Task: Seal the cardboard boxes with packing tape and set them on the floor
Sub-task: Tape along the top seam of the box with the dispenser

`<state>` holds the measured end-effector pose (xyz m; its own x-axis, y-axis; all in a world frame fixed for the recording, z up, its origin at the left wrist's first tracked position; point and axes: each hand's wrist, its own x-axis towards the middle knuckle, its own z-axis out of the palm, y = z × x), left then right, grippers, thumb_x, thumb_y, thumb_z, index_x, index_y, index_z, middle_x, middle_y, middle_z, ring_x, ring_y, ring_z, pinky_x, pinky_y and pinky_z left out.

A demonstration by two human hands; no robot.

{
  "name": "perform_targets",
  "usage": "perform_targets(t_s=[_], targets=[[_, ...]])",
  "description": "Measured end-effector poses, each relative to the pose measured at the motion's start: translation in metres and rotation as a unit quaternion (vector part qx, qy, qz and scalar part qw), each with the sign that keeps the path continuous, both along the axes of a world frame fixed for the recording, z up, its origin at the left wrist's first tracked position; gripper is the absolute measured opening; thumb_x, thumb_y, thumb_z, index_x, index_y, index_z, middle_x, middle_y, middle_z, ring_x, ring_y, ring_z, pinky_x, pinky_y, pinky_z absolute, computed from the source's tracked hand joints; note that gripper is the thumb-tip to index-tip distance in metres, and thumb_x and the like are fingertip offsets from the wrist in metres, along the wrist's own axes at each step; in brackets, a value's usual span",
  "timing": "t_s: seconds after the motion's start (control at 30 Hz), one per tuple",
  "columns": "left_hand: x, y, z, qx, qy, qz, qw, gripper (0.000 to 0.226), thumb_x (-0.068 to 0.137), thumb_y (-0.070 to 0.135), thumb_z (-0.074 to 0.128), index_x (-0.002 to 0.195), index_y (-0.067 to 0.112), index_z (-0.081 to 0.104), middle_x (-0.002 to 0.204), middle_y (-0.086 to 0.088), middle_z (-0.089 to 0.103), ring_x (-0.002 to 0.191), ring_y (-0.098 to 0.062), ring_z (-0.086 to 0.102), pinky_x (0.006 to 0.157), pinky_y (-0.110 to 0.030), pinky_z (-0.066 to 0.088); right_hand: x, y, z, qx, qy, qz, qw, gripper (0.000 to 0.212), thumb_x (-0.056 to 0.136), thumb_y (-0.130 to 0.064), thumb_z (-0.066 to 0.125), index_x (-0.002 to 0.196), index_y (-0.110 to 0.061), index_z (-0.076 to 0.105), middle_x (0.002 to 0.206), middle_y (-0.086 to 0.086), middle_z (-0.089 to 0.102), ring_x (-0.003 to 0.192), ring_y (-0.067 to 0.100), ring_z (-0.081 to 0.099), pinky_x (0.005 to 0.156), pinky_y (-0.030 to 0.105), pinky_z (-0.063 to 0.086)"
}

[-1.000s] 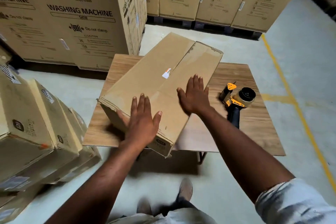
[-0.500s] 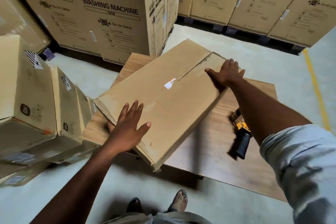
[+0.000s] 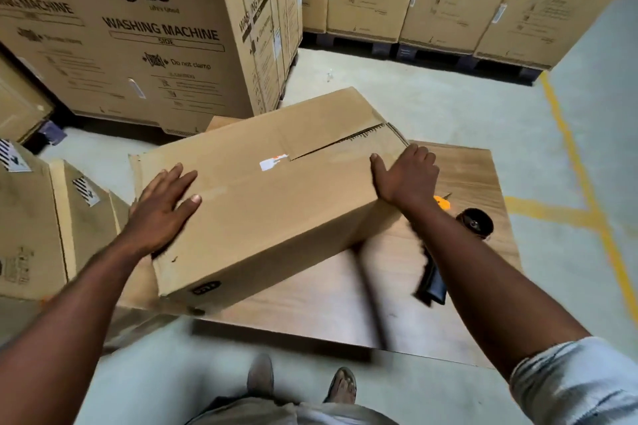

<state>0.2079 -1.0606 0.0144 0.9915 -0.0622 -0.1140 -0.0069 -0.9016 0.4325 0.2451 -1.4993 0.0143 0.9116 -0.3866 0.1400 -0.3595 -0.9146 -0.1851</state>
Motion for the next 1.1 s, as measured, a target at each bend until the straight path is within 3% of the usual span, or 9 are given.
perform_targets(t_s=[0.17, 0.4, 0.53, 0.77, 1.0, 1.07, 1.1], targets=[[0.064, 0.017, -0.001, 0.076, 0.010, -0.020, 0.997, 0.089, 0.079, 0.085, 0.017, 0.157, 0.041, 0.014, 0.167, -0.002, -0.006, 0.153, -0.022, -0.009, 0.122, -0.050, 0.006, -0.041, 0.024, 0.000, 0.017, -0.010, -0.060, 0.998, 0.078, 0.089, -0.067, 0.045, 0.123, 0.003, 0.049, 0.121, 0.022, 0.055, 0.113, 0.040, 0.048, 0.092, 0.048, 0.040], [0.113, 0.007, 0.000, 0.073, -0.019, -0.109, 0.991, 0.092, 0.078, 0.090, 0.016, 0.157, 0.043, 0.011, 0.167, 0.005, -0.002, 0.153, -0.016, -0.005, 0.121, -0.045, 0.009, -0.095, 0.038, -0.005, 0.006, 0.010, -0.142, 0.990, 0.084, 0.088, -0.068, 0.042, 0.124, 0.008, 0.049, 0.115, 0.025, 0.057, 0.106, 0.043, 0.052, 0.088, 0.050, 0.042], [0.124, -0.013, -0.002, 0.079, -0.028, -0.139, 0.987, 0.089, 0.080, 0.088, 0.017, 0.156, 0.043, 0.012, 0.167, 0.006, -0.002, 0.153, -0.016, -0.004, 0.120, -0.047, 0.012, -0.105, 0.025, -0.001, 0.005, -0.003, -0.153, 0.988, 0.076, 0.089, -0.065, 0.050, 0.117, 0.005, 0.049, 0.112, 0.025, 0.057, 0.105, 0.042, 0.051, 0.086, 0.050, 0.042], [0.123, -0.044, -0.003, 0.079, -0.043, -0.172, 0.981, 0.089, 0.081, 0.087, 0.014, 0.157, 0.041, 0.011, 0.167, 0.009, -0.001, 0.153, -0.017, -0.003, 0.120, -0.050, 0.015, -0.123, 0.001, 0.000, 0.020, 0.003, -0.181, 0.983, 0.079, 0.090, -0.065, 0.049, 0.125, 0.006, 0.046, 0.123, 0.024, 0.052, 0.114, 0.042, 0.047, 0.091, 0.051, 0.040], [0.108, -0.075, 0.003, 0.065, -0.043, -0.196, 0.977, 0.087, 0.082, 0.086, 0.019, 0.157, 0.042, 0.012, 0.166, 0.012, 0.000, 0.153, -0.016, -0.004, 0.119, -0.053, 0.016, -0.133, -0.030, 0.011, 0.105, 0.017, -0.229, 0.968, 0.072, 0.094, -0.060, 0.047, 0.127, 0.003, 0.046, 0.132, 0.026, 0.049, 0.124, 0.043, 0.043, 0.099, 0.052, 0.036], [0.106, -0.080, 0.004, 0.062, -0.045, -0.200, 0.977, 0.087, 0.082, 0.086, 0.019, 0.157, 0.042, 0.012, 0.166, 0.012, 0.001, 0.153, -0.016, -0.004, 0.119, -0.053, 0.015, -0.134, -0.054, 0.013, 0.204, -0.001, -0.246, 0.948, 0.063, 0.098, -0.056, 0.040, 0.123, 0.001, 0.053, 0.129, 0.027, 0.054, 0.120, 0.043, 0.049, 0.095, 0.048, 0.039], [0.106, -0.081, 0.003, 0.060, -0.044, -0.200, 0.977, 0.087, 0.082, 0.086, 0.019, 0.157, 0.042, 0.012, 0.166, 0.012, 0.001, 0.153, -0.016, -0.004, 0.120, -0.052, 0.015, -0.133, -0.068, 0.014, 0.289, -0.018, -0.261, 0.921, 0.059, 0.101, -0.053, 0.035, 0.120, -0.002, 0.057, 0.125, 0.026, 0.058, 0.115, 0.041, 0.054, 0.090, 0.045, 0.042]])
